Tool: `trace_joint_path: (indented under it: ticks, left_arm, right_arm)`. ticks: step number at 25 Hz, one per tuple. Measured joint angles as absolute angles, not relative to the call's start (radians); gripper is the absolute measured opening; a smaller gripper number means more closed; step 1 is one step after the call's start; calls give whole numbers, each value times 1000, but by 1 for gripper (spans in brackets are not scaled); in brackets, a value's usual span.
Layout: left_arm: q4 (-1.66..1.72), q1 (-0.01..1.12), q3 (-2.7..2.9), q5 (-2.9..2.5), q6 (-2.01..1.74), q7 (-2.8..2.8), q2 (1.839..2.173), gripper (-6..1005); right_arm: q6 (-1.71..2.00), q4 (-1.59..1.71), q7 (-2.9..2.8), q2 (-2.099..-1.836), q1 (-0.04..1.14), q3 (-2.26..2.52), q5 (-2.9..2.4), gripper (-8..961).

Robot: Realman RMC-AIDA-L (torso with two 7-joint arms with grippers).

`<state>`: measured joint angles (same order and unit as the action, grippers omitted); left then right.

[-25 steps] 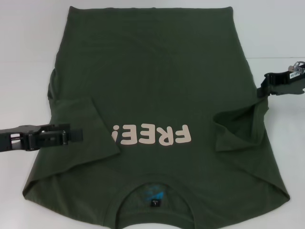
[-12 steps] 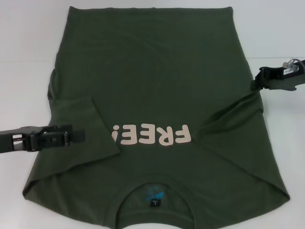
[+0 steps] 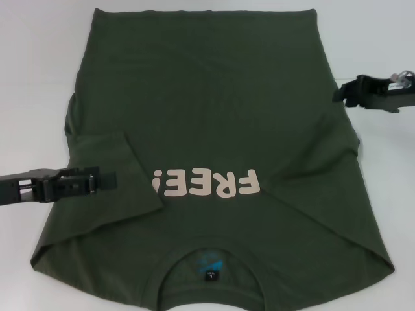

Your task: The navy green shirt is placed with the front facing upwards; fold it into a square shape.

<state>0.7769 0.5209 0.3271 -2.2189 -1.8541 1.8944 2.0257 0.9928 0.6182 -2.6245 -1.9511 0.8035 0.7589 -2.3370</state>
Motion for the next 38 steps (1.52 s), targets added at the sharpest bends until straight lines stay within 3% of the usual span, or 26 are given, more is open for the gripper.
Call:
trace_joint_path:
  ticks: [5, 8, 13, 24, 30, 38]
  left_arm:
    - [759, 523, 324, -2218, -1835, 1895, 2026, 952]
    - [749, 524, 324, -2208, -1827, 1895, 2028, 952]
    - [745, 522, 322, -2182, -1828, 1915, 2027, 948]
    - [821, 517, 320, -2364, -1851, 2236, 1958, 938]
    - [847, 537, 332, -2505, -1817, 2300, 1949, 932]
    - [848, 573, 356, -2639, -1784, 2328, 1944, 925]
  right_arm:
    - [958, 617, -2540, -1952, 749, 737, -2215, 343]
    - [953, 617, -2451, -1961, 712, 713, -2126, 588]
    - [1064, 615, -2191, -1969, 619, 665, -1874, 620]
    - [1442, 599, -1908, -1980, 394, 455, -1602, 802]
    - [1512, 538, -1837, -1984, 371, 422, -1610, 940]
    - [1521, 532, -1827, -1977, 370, 426, -1625, 937]
